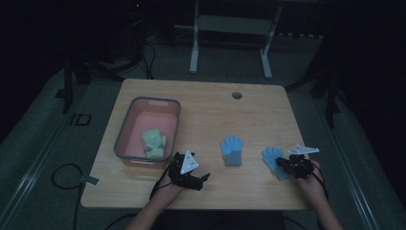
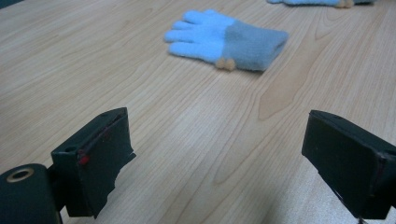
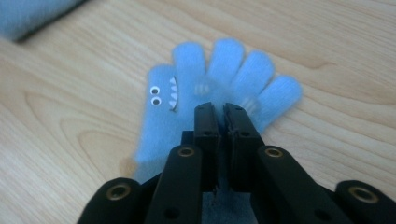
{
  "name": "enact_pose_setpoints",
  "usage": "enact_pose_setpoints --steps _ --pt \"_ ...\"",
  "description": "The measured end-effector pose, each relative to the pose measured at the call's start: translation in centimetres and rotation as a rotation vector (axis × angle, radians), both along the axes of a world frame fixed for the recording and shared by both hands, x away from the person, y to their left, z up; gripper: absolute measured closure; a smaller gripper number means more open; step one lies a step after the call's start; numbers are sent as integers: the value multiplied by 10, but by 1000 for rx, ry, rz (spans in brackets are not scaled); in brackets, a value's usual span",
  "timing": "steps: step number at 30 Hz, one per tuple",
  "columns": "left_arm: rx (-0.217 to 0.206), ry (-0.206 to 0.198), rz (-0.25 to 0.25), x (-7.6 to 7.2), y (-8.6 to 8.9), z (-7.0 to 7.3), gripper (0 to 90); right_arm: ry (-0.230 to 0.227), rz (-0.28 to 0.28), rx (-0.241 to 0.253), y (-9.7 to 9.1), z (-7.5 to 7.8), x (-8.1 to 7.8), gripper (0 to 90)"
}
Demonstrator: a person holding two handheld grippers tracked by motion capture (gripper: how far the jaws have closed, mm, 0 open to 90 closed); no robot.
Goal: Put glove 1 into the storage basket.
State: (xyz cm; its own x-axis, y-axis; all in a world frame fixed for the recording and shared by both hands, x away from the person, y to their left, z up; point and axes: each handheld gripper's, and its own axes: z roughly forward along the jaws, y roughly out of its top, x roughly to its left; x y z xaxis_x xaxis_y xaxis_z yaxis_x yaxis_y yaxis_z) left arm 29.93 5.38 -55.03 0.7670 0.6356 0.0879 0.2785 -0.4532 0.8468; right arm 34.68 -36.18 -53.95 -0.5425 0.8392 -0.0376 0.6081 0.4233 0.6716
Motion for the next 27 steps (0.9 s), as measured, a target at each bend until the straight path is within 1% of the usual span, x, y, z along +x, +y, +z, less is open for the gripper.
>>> enact_pose_setpoints --steps 2,5,8,11,12,14,18,20,23,25,27 --pt "0 -1 1 0 0 0 80 -12 -26 8 3 7 0 860" --pt "1 -7 5 0 1 1 80 -34 -74 51 9 22 0 862" --pt "-4 -6 12 0 2 1 80 -61 -108 77 20 38 0 862" --pt "4 -5 10 1 3 1 80 -86 -156 79 34 50 2 862" --pt "4 -6 10 1 3 1 80 -91 -165 93 38 53 3 862" --pt "0 -8 8 0 3 1 80 -105 -193 93 46 57 6 862" --pt "-2 -11 6 0 3 1 80 -95 -214 104 60 55 13 861" --pt "-3 -12 6 -1 3 1 80 -88 -224 103 66 50 16 861" --pt "-3 -11 6 -1 2 1 80 -62 -251 128 73 42 20 861" --pt "-3 -16 5 -1 2 2 80 -65 -265 117 79 37 22 861" --pt "1 -19 3 -2 2 2 80 -57 -273 123 83 32 24 861"
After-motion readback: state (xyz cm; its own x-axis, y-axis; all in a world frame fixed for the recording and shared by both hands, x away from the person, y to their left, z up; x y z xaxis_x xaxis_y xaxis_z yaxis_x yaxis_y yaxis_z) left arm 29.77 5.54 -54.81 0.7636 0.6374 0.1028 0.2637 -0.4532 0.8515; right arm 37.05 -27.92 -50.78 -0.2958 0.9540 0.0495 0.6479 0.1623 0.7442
